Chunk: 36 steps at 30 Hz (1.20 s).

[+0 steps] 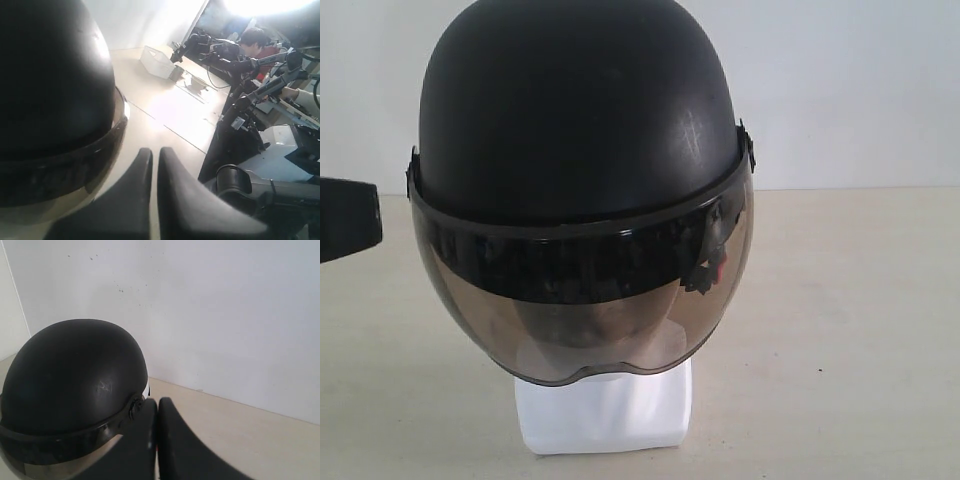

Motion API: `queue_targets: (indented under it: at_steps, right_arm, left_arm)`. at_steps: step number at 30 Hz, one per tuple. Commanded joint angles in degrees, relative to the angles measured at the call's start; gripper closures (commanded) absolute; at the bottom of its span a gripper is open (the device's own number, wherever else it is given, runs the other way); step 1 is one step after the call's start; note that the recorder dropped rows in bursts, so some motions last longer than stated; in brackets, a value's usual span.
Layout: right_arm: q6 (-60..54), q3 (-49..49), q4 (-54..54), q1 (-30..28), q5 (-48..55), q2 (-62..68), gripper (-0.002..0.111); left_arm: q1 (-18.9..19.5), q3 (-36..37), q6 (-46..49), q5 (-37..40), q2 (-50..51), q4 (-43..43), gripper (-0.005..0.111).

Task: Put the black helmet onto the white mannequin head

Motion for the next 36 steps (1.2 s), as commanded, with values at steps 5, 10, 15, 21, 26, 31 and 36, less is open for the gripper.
queue_targets:
  at_steps: [5,10,15,21,26,31,36]
  right_arm:
    - [-0.06,-0.27,0.41,0.08,-0.79,-0.16,0.108]
    - [-0.06,-0.27,0.41,0.08,-0.79,-0.16,0.108]
    - [-0.06,-0.27,0.41,0.08,-0.79,-0.16,0.108]
    - [-0.06,-0.27,0.41,0.08,-0.79,-0.16,0.108]
    - [-0.06,-0.27,0.41,0.08,-0.79,-0.16,0.108]
    - [-0.06,-0.27,0.41,0.08,-0.79,-0.16,0.108]
    - [-0.06,-0.27,0.41,0.08,-0.79,-0.16,0.108]
  left_arm:
    - [-0.49,2.08,17.53,14.75,-23.28,4.35,0.102]
    - [-0.49,9.18,12.38,46.86,-31.44,4.35,0.102]
    - [-0.49,17.9,10.21,67.34,-35.36,4.35,0.102]
    - [-0.49,23.32,8.98,69.72,-38.33,-1.82,0.102]
    - [-0.49,23.33,8.51,66.09,-38.47,-2.27,0.102]
    - [-0.49,23.71,2.12,70.48,-38.47,-15.54,0.102]
    - [-0.49,23.71,15.95,75.94,-38.47,-44.2,0.102]
